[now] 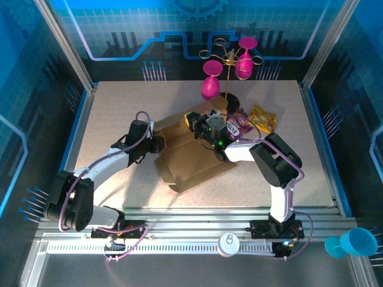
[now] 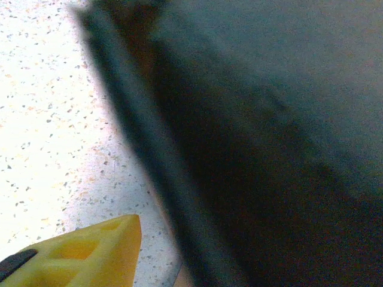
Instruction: Fold the paper box
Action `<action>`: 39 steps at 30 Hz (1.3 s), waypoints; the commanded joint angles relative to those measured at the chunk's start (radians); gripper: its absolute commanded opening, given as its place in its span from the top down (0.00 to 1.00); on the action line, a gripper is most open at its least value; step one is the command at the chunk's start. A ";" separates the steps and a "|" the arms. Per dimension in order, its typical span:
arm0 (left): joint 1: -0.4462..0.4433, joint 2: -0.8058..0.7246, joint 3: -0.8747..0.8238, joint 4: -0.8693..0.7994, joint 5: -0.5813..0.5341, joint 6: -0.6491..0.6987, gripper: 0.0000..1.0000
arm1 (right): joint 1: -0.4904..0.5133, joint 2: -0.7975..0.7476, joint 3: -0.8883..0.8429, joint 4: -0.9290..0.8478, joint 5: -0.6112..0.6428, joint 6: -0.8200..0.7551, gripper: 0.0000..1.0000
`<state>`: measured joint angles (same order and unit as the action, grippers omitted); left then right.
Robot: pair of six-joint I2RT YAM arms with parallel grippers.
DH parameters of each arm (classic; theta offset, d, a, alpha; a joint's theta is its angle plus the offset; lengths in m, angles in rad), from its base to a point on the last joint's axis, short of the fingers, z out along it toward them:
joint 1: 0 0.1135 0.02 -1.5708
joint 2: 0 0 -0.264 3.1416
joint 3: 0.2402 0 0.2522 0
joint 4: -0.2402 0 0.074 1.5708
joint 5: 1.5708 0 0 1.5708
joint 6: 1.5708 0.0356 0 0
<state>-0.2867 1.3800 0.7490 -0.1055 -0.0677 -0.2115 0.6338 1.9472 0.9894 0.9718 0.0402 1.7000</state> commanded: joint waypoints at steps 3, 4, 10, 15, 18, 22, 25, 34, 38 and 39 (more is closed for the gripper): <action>-0.055 0.034 0.019 0.033 -0.120 -0.078 0.51 | 0.004 0.029 -0.003 0.023 -0.002 0.006 1.00; -0.062 0.041 0.020 0.033 -0.139 -0.088 0.50 | 0.004 0.030 -0.003 0.023 -0.003 0.006 1.00; -0.090 0.092 0.045 0.018 -0.270 -0.179 0.52 | 0.004 0.042 -0.008 0.039 -0.008 0.009 1.00; -0.091 0.128 0.058 0.037 -0.304 -0.223 0.60 | 0.006 0.041 -0.013 0.043 -0.007 0.016 1.00; -0.093 0.145 0.068 0.052 -0.308 -0.233 0.67 | 0.005 0.041 -0.008 0.041 -0.010 0.019 1.00; -0.094 0.163 0.082 0.059 -0.303 -0.248 0.73 | 0.006 0.044 0.002 0.030 -0.014 0.019 1.00; -0.096 0.179 0.096 0.047 -0.318 -0.263 0.80 | 0.008 0.044 0.006 0.025 -0.014 0.021 1.00; -0.115 0.246 0.167 -0.081 -0.388 -0.327 1.00 | 0.017 0.038 0.021 0.014 -0.003 0.029 1.00; -0.116 0.254 0.171 -0.082 -0.399 -0.339 0.93 | 0.016 0.042 0.022 0.016 -0.005 0.033 1.00; -0.118 0.255 0.174 -0.082 -0.401 -0.335 0.87 | 0.018 0.042 0.023 0.018 -0.005 0.036 1.00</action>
<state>-0.4053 1.6020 0.9085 -0.1417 -0.4538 -0.5137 0.6338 1.9705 0.9970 0.9962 0.0925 1.7191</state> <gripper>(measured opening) 0.113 0.051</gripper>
